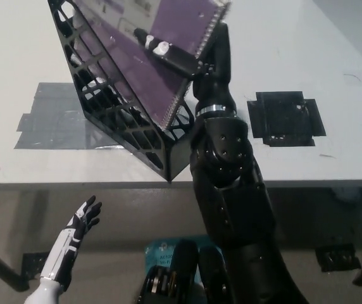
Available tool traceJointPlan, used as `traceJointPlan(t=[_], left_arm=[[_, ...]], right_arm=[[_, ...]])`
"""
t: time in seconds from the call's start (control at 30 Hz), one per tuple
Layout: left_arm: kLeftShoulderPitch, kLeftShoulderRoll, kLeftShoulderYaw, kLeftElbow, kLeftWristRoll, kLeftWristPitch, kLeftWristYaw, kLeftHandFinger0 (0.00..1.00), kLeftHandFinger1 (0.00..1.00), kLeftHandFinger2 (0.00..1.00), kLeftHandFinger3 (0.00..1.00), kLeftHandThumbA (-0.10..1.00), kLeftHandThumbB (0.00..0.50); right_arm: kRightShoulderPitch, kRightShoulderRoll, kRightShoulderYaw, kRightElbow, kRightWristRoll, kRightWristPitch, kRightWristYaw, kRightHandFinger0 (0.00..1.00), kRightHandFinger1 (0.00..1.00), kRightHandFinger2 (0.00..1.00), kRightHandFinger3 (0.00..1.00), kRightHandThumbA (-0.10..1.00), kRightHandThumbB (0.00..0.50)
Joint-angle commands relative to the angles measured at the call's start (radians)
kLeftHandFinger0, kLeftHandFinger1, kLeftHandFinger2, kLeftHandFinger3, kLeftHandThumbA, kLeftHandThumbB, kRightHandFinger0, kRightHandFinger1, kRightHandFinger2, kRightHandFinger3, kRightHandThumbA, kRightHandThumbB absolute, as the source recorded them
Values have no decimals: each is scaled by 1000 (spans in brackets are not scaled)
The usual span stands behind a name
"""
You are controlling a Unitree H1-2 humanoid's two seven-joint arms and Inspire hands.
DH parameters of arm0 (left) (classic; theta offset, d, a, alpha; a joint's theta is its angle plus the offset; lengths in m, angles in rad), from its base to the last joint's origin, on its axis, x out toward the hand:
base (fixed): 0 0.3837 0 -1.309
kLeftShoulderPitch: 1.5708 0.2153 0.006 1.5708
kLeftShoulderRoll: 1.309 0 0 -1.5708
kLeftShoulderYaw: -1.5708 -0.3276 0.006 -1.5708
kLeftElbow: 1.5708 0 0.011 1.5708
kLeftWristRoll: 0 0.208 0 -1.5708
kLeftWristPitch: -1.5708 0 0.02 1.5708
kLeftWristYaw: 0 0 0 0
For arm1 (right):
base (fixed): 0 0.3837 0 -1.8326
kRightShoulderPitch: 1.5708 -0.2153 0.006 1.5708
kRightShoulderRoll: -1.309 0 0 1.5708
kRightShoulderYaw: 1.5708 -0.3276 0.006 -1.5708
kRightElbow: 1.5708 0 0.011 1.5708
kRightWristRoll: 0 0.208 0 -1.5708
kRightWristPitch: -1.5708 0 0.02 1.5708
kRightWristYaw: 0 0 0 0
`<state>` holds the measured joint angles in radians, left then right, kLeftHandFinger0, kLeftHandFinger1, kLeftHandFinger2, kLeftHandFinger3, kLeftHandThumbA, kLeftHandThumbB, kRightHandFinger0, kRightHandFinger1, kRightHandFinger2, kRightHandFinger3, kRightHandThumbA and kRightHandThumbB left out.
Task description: A person hands a notebook to the robot and the robot grabs it with its right hand and places it in the magazine stand kept in the centre of the desk infront of it.
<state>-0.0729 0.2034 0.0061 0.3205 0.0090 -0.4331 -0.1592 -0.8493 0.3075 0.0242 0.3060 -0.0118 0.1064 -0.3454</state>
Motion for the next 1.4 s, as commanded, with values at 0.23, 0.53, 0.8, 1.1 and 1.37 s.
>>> traceJointPlan(t=[0.23, 0.53, 0.8, 1.1, 1.37], left_arm=[[-27, 22, -2, -22, 6, -37, 0, 1000, 1000, 1000, 1000, 1000, 500], [-31, 17, 0, -21, 7, -26, 4, 1000, 1000, 1000, 1000, 1000, 500], [-47, 25, -4, -15, 23, -37, 7, 1000, 1000, 1000, 1000, 1000, 500], [-44, 27, -5, -12, 34, -37, 8, 1000, 1000, 1000, 1000, 1000, 500], [-25, 26, -6, -6, 44, -37, 15, 1000, 1000, 1000, 1000, 1000, 500]], right_arm=[[-77, -56, 88, -71, -48, -10, 107, 1000, 1000, 1000, 1000, 913, 273], [-68, -70, 65, -133, -52, -40, 104, 1000, 1000, 1000, 1000, 1000, 320], [-50, -135, 5, -443, -3, 31, 134, 1000, 1000, 1000, 1000, 1000, 309], [167, -279, -37, -939, 60, 116, 196, 1000, 1000, 1000, 1000, 990, 273], [492, -354, -25, -1042, 128, 77, 232, 1000, 1000, 1000, 1000, 945, 271]])
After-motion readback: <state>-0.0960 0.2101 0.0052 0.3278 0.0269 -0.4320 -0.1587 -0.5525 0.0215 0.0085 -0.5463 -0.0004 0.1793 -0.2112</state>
